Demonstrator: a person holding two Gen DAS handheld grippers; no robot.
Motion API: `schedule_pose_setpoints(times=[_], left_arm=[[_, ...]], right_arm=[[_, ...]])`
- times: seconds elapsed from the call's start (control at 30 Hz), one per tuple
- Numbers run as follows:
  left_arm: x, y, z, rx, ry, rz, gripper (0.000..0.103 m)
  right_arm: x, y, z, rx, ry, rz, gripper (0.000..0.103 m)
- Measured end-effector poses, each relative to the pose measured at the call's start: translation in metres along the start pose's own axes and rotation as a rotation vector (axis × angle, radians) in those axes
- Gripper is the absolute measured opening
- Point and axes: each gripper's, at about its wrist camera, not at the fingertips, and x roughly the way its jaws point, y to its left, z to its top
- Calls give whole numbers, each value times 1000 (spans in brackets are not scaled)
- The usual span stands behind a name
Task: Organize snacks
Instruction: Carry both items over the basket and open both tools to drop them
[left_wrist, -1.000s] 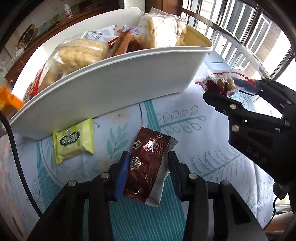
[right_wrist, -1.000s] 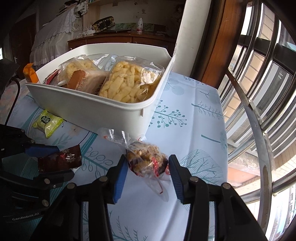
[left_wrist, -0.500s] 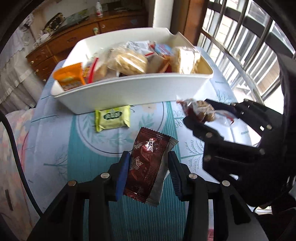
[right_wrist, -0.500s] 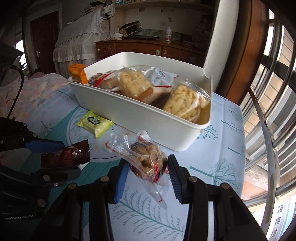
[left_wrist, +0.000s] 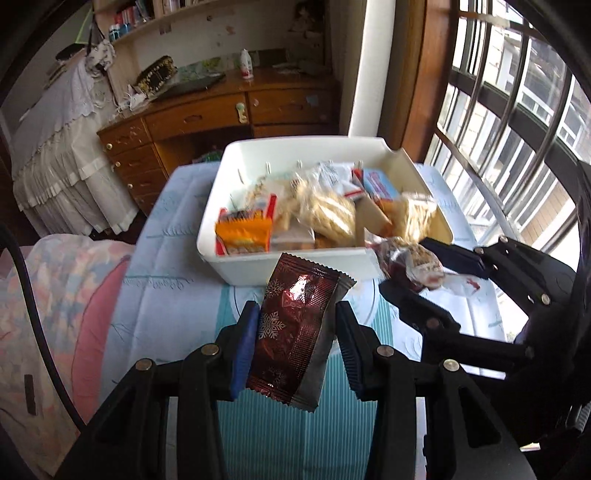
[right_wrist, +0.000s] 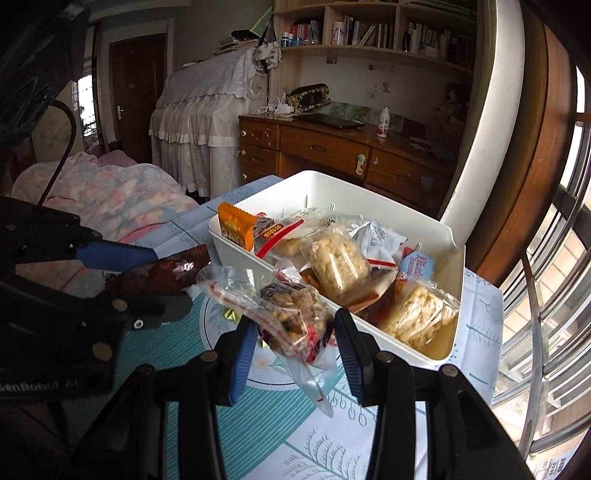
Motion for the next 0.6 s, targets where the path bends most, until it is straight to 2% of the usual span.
schedule_pose_setpoints(times=[0.17, 0.3, 0.47, 0.6], left_arm=[[-7, 8, 21, -20, -42, 15, 41], [-10, 14, 40, -53, -62, -19, 41], [-1, 16, 63, -22, -77, -8, 41], [6, 20, 84, -12, -93, -6, 41]], right_arm=[[-7, -4, 14, -2, -35, -43, 43], [-11, -11, 28, -4, -59, -95, 43], [-11, -27, 44, 18, -99, -156, 43], [-4, -36, 50, 22, -93, -207, 43]])
